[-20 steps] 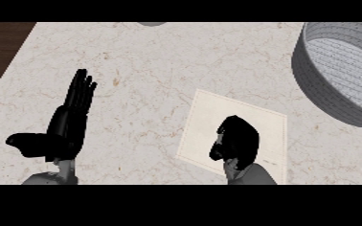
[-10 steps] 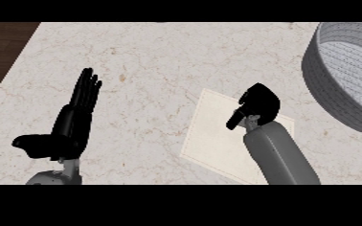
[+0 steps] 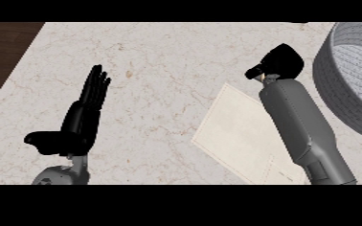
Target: Pick the cupcake from the placemat and place it in the basket
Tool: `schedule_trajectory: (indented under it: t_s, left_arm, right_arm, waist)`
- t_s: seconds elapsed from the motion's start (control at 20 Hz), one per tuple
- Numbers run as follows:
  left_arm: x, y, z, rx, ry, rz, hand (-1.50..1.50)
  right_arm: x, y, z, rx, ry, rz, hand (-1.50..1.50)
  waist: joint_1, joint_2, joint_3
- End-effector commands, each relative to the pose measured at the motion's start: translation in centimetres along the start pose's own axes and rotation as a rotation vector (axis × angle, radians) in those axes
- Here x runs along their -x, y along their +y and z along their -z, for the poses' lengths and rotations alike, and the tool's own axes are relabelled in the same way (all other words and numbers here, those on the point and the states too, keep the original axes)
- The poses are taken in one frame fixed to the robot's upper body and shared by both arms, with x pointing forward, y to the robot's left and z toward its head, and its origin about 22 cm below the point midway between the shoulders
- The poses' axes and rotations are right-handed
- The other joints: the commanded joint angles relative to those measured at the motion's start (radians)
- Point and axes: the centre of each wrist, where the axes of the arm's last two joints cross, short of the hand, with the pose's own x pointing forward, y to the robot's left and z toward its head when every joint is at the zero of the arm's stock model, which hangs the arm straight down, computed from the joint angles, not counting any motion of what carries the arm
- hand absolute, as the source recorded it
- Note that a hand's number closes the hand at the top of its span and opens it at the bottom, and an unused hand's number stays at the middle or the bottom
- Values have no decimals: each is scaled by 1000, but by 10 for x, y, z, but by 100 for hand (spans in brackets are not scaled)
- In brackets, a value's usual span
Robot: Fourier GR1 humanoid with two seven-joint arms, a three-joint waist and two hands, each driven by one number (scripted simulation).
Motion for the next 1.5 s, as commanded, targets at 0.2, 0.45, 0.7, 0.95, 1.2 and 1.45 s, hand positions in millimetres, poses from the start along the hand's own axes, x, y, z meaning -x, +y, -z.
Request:
schedule_trajectory:
  t_s: [0.2,0.45,0.7,0.95,1.2,1.45]
  left_arm:
    - [-10,-7,2,-19,20,-17,0]
    - [3,8,-13,-40,14,22,0]
    - [-10,7,1,-48,32,6,0]
    - [-8,21,-6,-75,26,13,0]
    - [0,17,-1,-108,41,33,0]
    - [7,38,-10,-96,39,17,0]
  right_arm:
    - [-64,-35,-18,281,-81,334,150]
    - [-99,-81,-20,361,-109,428,150]
    - [-123,-87,-39,348,-60,455,150]
    - [-105,-99,-5,359,60,393,150]
    - [-96,-98,3,399,120,220,150]
    - [-62,-122,40,426,155,219,150]
  waist:
    - [-18,-17,-1]
    - [-42,-26,-2]
    - [-64,-30,-2]
    - [-74,-32,-3]
    - [-95,-37,-3]
    - [-99,-38,-3]
